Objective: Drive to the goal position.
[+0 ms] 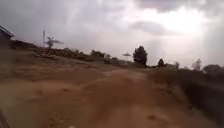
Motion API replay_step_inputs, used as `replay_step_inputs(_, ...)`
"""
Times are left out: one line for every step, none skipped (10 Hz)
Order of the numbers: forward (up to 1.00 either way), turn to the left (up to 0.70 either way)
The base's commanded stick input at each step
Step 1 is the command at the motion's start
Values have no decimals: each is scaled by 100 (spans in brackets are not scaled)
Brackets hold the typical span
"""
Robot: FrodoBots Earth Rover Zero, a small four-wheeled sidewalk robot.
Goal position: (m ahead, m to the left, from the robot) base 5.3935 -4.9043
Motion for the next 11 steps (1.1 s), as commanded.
replay_step_inputs(50, 0)
replay_step_inputs(50, 0)
replay_step_inputs(50, 0)
replay_step_inputs(50, 0)
replay_step_inputs(50, 0)
replay_step_inputs(50, 0)
replay_step_inputs(50, 0)
replay_step_inputs(50, 0)
replay_step_inputs(50, 0)
replay_step_inputs(50, 0)
replay_step_inputs(50, 0)
